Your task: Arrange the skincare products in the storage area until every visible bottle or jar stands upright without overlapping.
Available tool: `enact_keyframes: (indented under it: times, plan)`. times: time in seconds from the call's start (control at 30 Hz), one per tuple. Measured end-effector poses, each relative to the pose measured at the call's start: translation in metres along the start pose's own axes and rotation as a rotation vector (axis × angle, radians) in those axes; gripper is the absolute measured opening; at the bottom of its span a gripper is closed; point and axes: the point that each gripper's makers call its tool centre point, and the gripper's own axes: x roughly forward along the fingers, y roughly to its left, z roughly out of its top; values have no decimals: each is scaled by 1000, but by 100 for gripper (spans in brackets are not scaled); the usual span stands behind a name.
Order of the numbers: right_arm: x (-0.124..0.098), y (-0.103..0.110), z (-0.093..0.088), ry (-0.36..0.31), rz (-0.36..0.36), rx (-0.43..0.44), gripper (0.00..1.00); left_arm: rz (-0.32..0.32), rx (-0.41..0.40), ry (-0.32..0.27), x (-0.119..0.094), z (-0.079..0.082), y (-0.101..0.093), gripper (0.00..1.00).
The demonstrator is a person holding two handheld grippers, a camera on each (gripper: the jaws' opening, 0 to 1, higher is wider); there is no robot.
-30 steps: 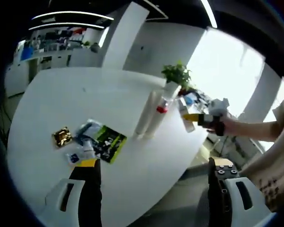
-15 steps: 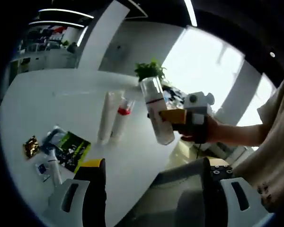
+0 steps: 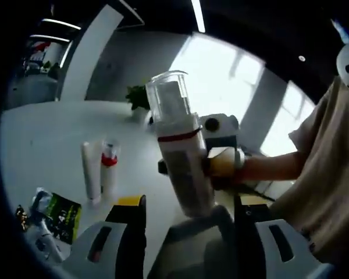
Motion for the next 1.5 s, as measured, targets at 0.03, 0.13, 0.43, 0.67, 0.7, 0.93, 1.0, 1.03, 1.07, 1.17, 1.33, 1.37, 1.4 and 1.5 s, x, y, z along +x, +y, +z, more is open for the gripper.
enact_keyframes:
  times: [0.03,0.13,0.43,0.67,0.7,0.93,1.0,1.03,1.07,1.17,1.33,1.37,1.4,1.5]
  plan:
    - [0,1,0,-1,5,-1,19,-9,5,0,0,0,-1,49]
    - [-1,4,3,-12,13,-5,19,-39,26,14,2,1,-5,41]
    - [-1,11,9,-14,35,-31,19,-76,37,-6,3,13,-8,25]
    - [-1,11,10,-18,33,-47,20,-71,45,9,2,14,-8,21]
    - [-1,12,9,-15,32,-52,20,-68,40,18,3,14,-8,21]
    - [-6,2,3,118,-48,-180,21,23,114,134,3,2,6,19]
    - [-9,1,3,155,-68,-209,22,26,113,153,4,-1,6,18]
    - [-10,0,6,162,-85,-231,22,27,122,159,5,-2,6,18]
    - [-11,1,9,157,-92,-239,23,27,129,167,6,-4,6,18]
    - [-14,3,20,144,-117,-271,23,26,152,195,9,-10,7,18]
    - [-18,8,34,118,-149,-309,23,16,165,206,15,-15,5,18]
    - [-19,10,35,117,-152,-315,22,13,168,205,15,-15,5,18]
    - [-20,11,36,115,-155,-320,22,9,176,204,17,-15,4,17]
    - [-21,12,36,128,-169,-343,22,2,190,205,19,-15,3,18]
